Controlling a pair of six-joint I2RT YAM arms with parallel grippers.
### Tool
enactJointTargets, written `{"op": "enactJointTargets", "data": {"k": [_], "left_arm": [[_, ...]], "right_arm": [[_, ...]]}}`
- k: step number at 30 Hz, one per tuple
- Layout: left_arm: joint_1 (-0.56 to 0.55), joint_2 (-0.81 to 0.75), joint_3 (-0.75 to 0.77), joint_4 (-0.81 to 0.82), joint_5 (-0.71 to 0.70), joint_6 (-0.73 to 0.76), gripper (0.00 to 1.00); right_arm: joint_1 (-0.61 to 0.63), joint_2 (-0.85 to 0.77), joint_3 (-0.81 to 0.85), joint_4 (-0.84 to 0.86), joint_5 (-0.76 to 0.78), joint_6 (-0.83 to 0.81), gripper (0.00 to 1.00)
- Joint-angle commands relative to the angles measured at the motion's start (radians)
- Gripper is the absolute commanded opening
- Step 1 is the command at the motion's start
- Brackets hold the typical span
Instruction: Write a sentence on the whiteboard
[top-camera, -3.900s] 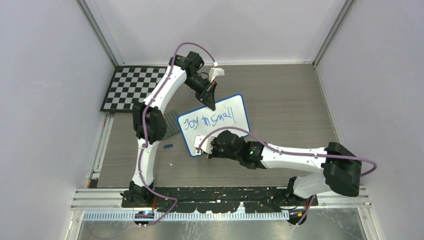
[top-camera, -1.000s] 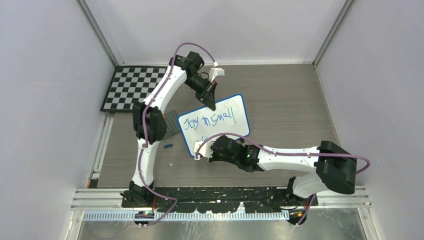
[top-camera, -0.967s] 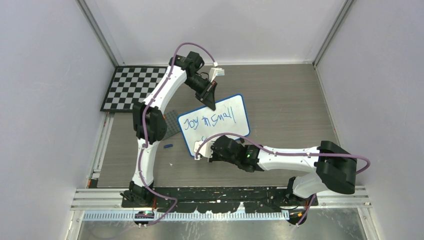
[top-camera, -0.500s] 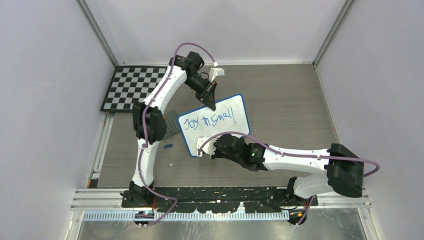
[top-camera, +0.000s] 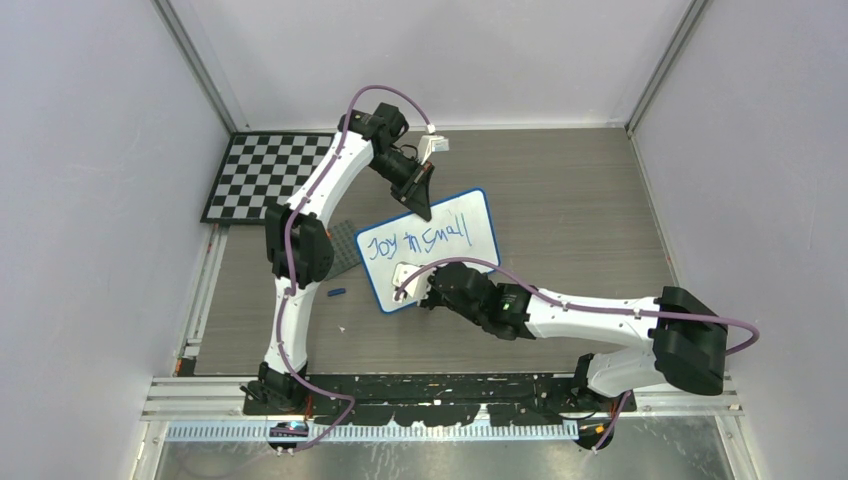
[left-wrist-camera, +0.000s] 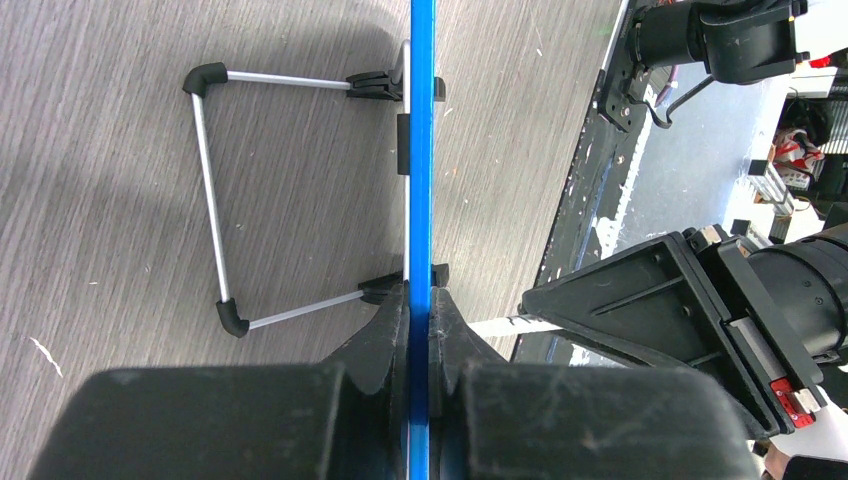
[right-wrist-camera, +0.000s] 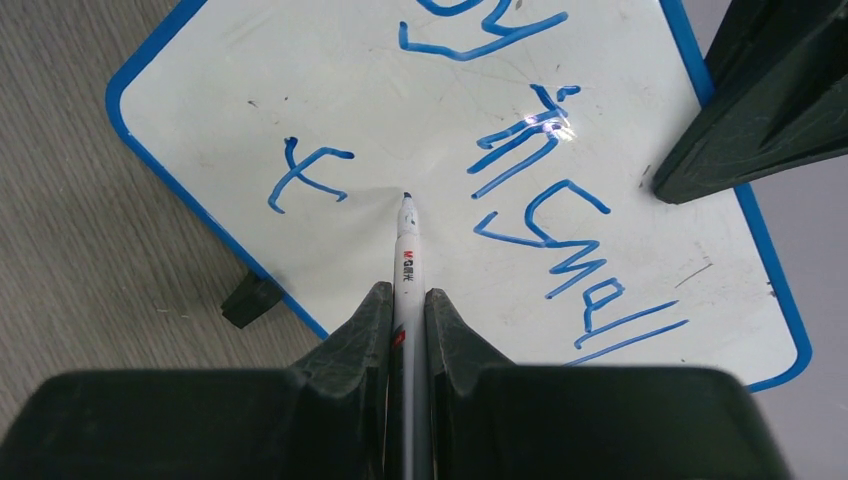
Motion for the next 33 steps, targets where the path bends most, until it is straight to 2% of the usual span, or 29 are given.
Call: {"op": "enactJointTargets", "data": {"k": [1, 20, 27, 33], "left_arm": [[-0.061, 0.060, -0.042, -0.054, -0.066, 0.003, 0.00], [-0.061, 0.053, -0.054, -0.056, -0.069, 0.008, 0.00], [-0.061, 0.051, -0.056, -0.055, -0.071, 0.009, 0.00], [-0.062, 0.047, -0.057, -0.056, -0.073, 0.007, 0.00]], "right_arm": [[-0.004, 0.009, 0.030, 0.089, 0.029, -0.009, 0.00], [-0.005, 0.013, -0.033, 0.002, -0.063, 0.010, 0.00], [-0.005, 0.016, -0.022, -0.059, -0.105, 0.010, 0.00], [-0.003, -0.002, -0.005, -0.047, -0.095, 0.024, 0.00]]}}
